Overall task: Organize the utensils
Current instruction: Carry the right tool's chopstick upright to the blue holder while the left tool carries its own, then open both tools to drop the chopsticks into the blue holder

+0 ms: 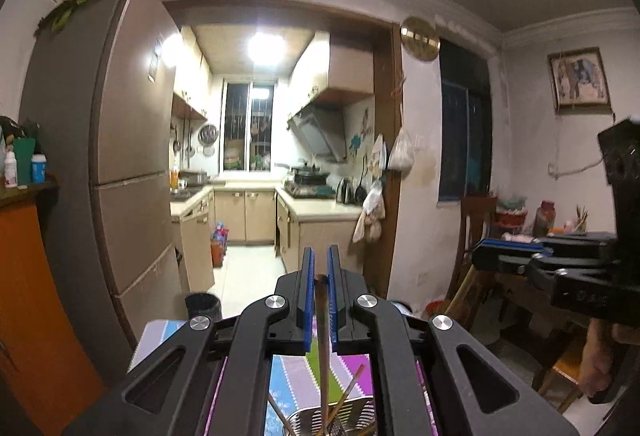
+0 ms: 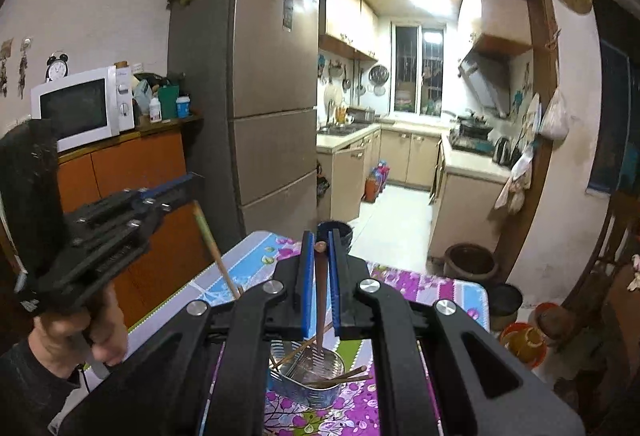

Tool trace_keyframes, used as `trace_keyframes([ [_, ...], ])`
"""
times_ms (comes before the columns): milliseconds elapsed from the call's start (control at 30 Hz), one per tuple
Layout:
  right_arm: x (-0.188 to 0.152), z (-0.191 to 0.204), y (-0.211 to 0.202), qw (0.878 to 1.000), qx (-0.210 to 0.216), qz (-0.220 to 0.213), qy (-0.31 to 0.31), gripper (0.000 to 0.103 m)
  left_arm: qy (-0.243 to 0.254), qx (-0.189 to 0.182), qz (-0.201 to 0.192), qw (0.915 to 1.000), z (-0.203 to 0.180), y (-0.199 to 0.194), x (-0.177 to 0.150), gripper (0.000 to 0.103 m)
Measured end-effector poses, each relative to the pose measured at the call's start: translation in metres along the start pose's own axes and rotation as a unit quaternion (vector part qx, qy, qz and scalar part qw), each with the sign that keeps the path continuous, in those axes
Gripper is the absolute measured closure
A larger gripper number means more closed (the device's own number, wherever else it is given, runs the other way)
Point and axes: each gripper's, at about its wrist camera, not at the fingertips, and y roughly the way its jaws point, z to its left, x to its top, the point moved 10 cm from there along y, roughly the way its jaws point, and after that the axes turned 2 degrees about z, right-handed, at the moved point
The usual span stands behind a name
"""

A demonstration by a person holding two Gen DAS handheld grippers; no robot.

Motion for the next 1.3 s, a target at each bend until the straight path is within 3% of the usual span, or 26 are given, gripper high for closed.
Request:
trace_keyframes([
  [300,-0.042,-0.006,0.047,0.998,0.02,0.052,0.016,0.097,-0.006,0.007,0.044,0.999,0.015,0.05,-0.043,0.096],
  [733,-0.06,-0.015,0.076,0.996,0.02,0.085,0.03,0.097,-0.012,0.027,0.081,0.9963,0.032,0.077,-0.067,0.095],
  [800,-0.06,-0.019,0.077,0.996,0.012,0.085,0.031,0.097,-0.011,0.031,0.082,0.9961,0.035,0.077,-0.068,0.081],
  [867,-0.059,-0.021,0.077,0.996,0.007,0.083,0.034,0.096,-0.01,0.035,0.078,0.9963,0.036,0.076,-0.067,0.075],
  [1233,-0.054,-0.035,0.033,0.999,-0.015,0.029,0.037,0.053,-0.022,0.048,0.068,0.9963,0.042,0.044,-0.069,0.061],
  [1300,-0.059,-0.031,0.006,0.999,-0.017,0.007,0.03,0.047,-0.016,0.041,0.053,0.9976,0.037,0.016,-0.072,0.05],
])
